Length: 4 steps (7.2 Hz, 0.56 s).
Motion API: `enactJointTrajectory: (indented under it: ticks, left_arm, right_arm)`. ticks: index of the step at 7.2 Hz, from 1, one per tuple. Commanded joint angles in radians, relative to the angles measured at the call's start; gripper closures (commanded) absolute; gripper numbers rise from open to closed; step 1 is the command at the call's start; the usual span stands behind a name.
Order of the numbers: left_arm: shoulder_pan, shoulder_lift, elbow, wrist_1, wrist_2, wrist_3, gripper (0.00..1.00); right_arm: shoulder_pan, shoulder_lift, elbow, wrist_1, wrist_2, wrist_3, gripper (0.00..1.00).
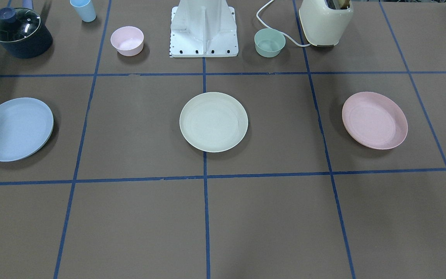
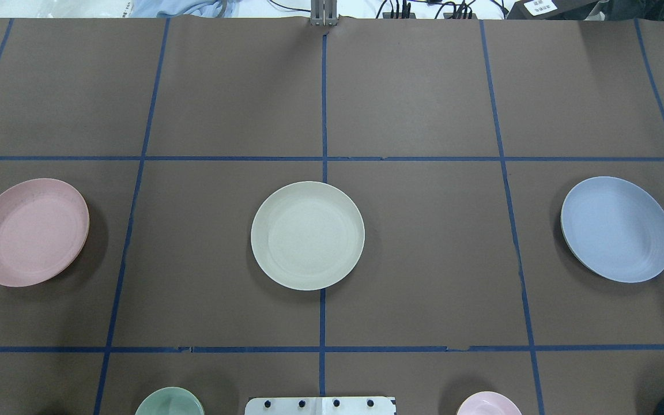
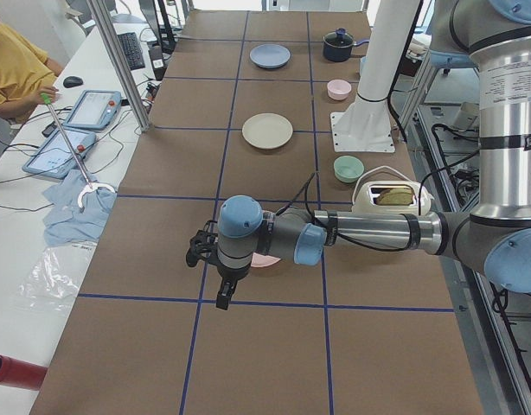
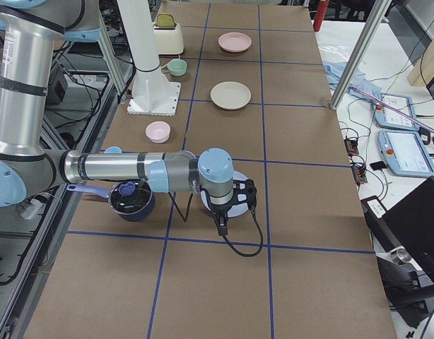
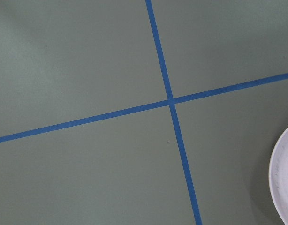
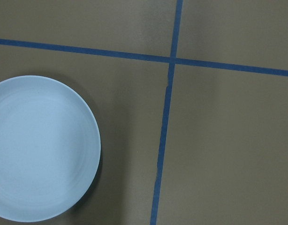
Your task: Stack three plates with pink and blue
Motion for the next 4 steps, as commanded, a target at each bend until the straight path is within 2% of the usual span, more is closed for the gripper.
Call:
enactJointTrajectory:
  ticks: [1, 4]
  left_arm:
    - [0.011, 0.000, -0.005, -0.023, 0.000, 0.005, 0.00]
    - [0.012, 0.000, 0.006, -0.141, 0.004, 0.006, 0.00]
  right_arm:
    - [0.000, 0.000, -0.001, -0.001, 0.000, 0.004, 0.00]
    - [0.000, 0.002, -0.001, 0.001, 0.000, 0.005, 0.00]
